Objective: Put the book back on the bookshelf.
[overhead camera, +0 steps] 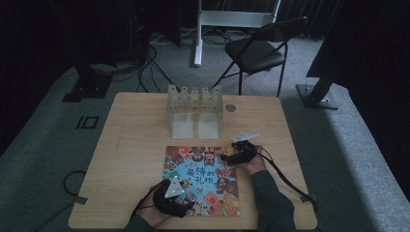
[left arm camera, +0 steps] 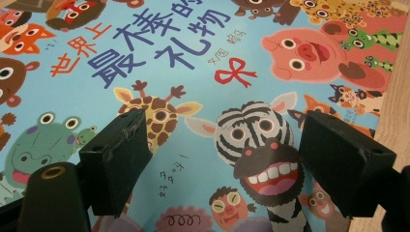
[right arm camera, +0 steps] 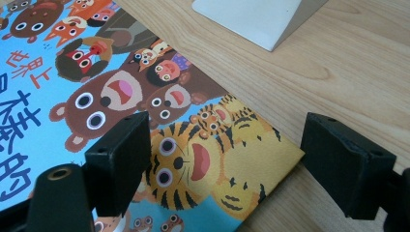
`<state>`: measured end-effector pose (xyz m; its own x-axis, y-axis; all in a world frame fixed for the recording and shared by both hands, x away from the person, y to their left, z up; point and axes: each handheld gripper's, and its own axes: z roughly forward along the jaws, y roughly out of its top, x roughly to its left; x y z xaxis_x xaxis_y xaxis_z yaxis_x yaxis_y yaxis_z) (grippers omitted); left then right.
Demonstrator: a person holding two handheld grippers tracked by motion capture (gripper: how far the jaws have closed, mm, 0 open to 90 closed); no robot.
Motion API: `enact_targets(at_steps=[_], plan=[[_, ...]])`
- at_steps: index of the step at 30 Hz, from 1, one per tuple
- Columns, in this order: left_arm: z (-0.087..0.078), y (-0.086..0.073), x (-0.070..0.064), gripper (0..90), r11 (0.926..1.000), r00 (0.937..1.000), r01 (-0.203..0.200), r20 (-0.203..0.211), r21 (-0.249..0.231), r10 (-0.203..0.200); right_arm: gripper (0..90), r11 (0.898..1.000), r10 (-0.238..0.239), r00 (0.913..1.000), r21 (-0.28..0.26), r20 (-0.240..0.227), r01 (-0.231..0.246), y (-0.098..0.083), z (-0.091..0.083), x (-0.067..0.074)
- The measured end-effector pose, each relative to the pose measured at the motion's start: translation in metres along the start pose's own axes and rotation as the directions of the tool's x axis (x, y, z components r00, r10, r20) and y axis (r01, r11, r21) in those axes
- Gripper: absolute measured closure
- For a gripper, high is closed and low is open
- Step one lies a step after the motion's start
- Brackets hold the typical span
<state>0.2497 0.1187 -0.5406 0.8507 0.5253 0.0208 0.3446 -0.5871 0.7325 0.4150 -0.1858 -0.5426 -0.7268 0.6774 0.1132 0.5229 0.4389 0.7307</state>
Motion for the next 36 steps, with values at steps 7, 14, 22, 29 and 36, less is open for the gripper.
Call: enact_targets(at_steps=[7, 14, 22, 29, 36], plan=[[0.0, 0.001, -0.002, 21.9, 1.0, 1.0, 0.007, -0.003, -0.002, -0.007, 18.7, 1.0, 0.007, 1.0, -0.001, -0.006, -0.007, 0.0, 0.0, -0.001], [0.001, 0.006, -0.011, 23.1, 0.9995, 0.9996, -0.029, 0.0, 0.013, 0.029, 18.7, 1.0, 0.026, 0.9994, -0.013, -0.023, -0.026, 0.0, -0.001, -0.003], [-0.001, 0.009, -0.021, 7.9, 0.9989, 0.9976, -0.046, -0.051, -0.003, 0.046, 18.9, 0.999, 0.044, 0.9984, -0.022, -0.035, -0.045, 0.001, -0.004, -0.004], [-0.001, 0.013, -0.032, 2.8, 0.9965, 0.9933, -0.083, -0.08, 0.001, 0.083, 19.6, 0.998, 0.05, 0.9977, -0.03, -0.046, -0.052, 0.003, -0.008, -0.004], [0.007, 0.015, -0.046, 2.3, 0.9925, 0.9916, -0.122, -0.042, 0.009, 0.123, 19.7, 0.996, 0.056, 0.9967, -0.063, -0.059, -0.059, 0.006, -0.014, -0.002]])
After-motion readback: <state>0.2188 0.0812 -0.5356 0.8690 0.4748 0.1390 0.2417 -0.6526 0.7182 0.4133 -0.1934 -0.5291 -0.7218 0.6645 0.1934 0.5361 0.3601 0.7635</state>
